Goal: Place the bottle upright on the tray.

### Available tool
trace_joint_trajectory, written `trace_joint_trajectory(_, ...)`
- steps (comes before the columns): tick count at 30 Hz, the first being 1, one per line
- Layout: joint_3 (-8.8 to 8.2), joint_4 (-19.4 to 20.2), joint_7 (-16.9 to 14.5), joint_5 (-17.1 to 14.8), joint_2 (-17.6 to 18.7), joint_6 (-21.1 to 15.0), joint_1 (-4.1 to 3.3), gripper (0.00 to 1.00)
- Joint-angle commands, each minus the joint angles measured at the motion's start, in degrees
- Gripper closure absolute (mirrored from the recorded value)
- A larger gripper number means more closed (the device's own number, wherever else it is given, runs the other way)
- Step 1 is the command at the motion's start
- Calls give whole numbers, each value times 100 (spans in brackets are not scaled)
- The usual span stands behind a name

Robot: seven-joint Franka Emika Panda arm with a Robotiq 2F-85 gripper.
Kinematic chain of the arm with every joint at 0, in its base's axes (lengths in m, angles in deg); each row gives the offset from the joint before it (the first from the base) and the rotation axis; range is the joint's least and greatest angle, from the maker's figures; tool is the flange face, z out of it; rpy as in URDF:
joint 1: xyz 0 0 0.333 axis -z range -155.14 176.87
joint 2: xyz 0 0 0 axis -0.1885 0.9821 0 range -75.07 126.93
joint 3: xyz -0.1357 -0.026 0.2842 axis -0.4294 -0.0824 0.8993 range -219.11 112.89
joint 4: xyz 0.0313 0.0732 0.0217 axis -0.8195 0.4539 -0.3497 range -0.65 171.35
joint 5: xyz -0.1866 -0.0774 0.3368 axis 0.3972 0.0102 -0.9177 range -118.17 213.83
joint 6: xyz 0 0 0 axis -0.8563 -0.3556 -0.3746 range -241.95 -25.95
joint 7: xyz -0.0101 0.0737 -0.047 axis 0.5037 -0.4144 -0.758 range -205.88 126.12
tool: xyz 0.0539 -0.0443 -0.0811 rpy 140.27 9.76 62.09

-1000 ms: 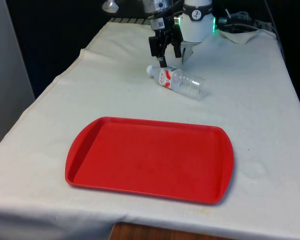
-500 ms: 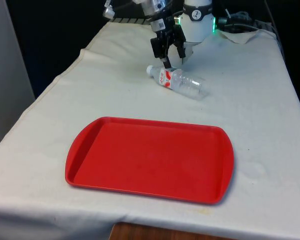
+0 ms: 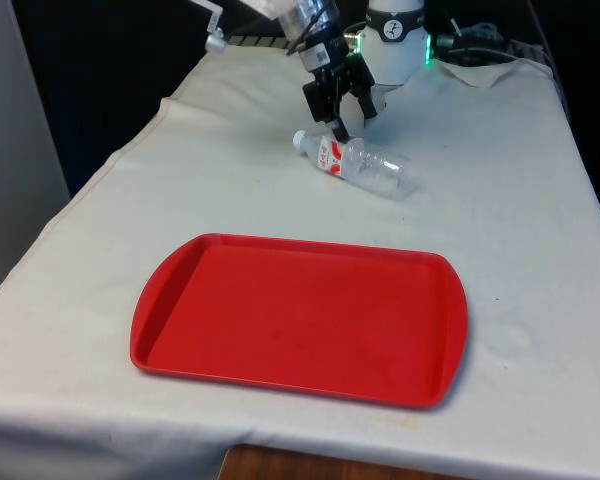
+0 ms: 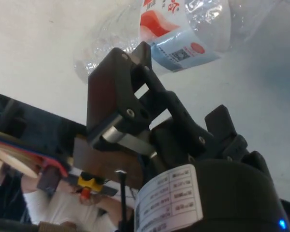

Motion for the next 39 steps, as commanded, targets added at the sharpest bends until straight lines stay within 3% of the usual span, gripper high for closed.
trace_joint_trajectory(1, -17, -40, -149, -160, -11, 86, 17, 0)
trace_joint_trajectory(4, -57, -80, -292, -275, 52, 206, 23, 0)
trace_joint_trajectory(5, -52, -52, -189, -160, 74, 160, 6, 0)
trace_joint_trajectory(8, -115, -143, -464, -395, 149, 367, 29, 0)
trace_joint_trajectory(12, -183, -246, -636, -521, 292, 544, 40, 0)
trace_joint_trajectory(13, -189, -212, -550, -418, 298, 498, 11, 0)
trace_joint_trajectory(15, -246, -350, -745, -590, 430, 688, 52, 0)
trace_joint_trajectory(20, -338, -458, -922, -699, 625, 865, 46, 0)
trace_joint_trajectory(32, -378, -481, -905, -636, 705, 911, 17, 0)
trace_joint_trajectory(39, -390, -464, -1100, -779, 733, 819, 29, 0)
